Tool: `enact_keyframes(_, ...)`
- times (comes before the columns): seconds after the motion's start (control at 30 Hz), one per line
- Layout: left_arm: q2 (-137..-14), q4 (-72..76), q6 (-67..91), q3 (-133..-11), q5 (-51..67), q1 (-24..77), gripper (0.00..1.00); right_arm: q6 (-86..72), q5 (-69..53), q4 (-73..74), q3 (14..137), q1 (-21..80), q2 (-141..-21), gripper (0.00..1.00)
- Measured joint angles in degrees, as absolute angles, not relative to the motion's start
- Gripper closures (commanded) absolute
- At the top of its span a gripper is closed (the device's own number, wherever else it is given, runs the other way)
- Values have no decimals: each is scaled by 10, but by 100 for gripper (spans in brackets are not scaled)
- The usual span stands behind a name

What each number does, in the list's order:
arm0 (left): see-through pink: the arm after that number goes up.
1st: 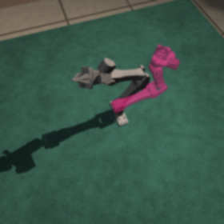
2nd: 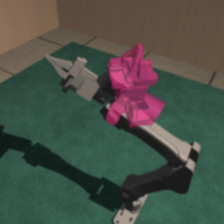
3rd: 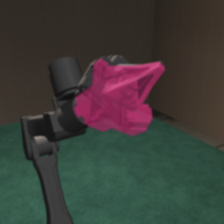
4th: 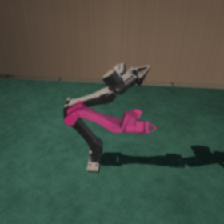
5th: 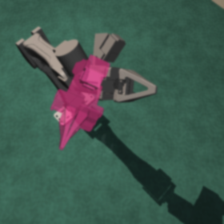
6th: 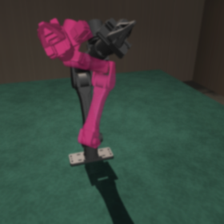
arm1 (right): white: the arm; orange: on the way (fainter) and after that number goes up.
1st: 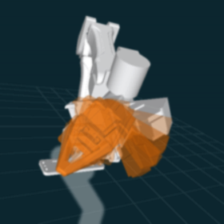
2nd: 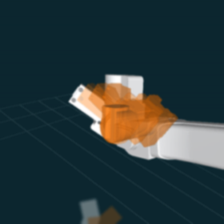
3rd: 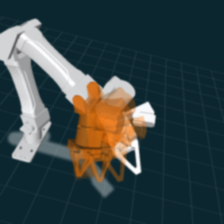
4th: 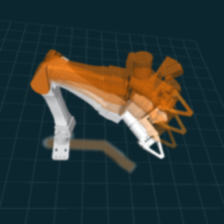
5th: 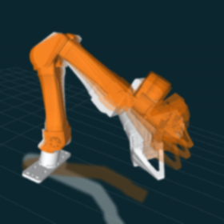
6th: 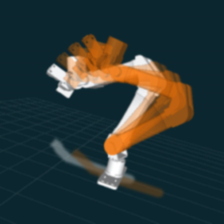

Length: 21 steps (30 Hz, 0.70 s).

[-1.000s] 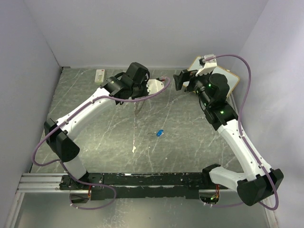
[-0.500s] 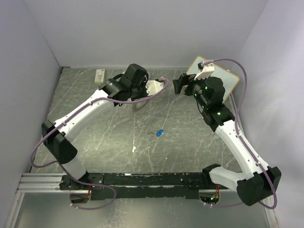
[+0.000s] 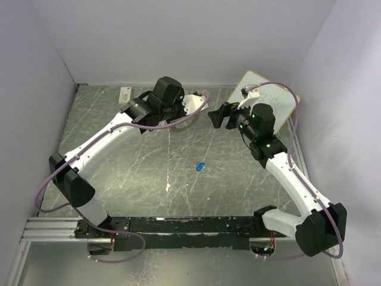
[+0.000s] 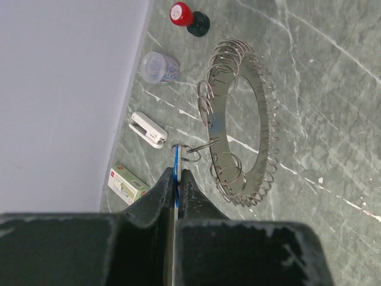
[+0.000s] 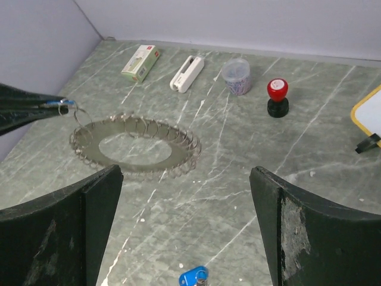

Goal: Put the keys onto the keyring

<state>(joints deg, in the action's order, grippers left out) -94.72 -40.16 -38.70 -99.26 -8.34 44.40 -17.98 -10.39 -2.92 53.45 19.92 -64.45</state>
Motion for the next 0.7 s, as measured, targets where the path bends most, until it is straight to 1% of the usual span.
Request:
enact_keyframes(0.33, -936, -366, -349, -997, -89, 444, 93, -182, -134, -37, 501, 199, -647, 11)
enact_keyframes(0.47, -936, -361, -336, -999, -88, 444, 93, -183, -164, -68, 484, 199, -650, 1)
enact_keyframes(0.5, -936, -361, -334, -999, -88, 444, 93, -179, -173, -81, 478, 199, -651, 0)
enact_keyframes(0.63, -936, -358, -326, -1000, -81, 444, 93, -152, -197, -127, 465, 199, -654, 0)
enact_keyframes(0.7, -936, -358, -324, -1002, -76, 444, 93, -141, -208, -142, 470, 199, -661, 2)
